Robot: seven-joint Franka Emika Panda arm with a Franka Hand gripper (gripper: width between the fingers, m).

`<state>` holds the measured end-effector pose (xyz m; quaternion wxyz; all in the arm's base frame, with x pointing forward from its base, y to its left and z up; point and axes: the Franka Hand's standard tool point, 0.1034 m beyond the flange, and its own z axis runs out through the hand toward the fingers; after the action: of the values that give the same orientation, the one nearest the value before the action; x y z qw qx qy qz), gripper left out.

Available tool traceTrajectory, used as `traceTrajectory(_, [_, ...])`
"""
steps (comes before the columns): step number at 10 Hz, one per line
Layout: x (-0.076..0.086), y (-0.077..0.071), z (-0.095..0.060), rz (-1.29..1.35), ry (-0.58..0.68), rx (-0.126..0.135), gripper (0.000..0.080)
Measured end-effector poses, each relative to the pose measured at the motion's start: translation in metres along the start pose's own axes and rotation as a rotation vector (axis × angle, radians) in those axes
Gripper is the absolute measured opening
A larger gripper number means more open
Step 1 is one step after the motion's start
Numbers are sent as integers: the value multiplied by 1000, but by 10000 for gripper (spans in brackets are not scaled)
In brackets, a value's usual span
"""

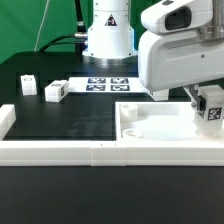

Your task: Assemble one leg

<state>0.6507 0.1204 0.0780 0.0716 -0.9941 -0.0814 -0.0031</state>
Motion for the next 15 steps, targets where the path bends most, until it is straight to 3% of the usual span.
traceTrajectory(4, [0, 1, 0, 51, 2, 1, 294])
traceTrajectory(6, [-4, 2, 0, 269, 61, -5, 294])
traceTrajectory(12, [-11, 3, 0, 1014, 125, 16, 294])
traceTrajectory(15, [-11, 4, 0, 1178, 127, 15, 294])
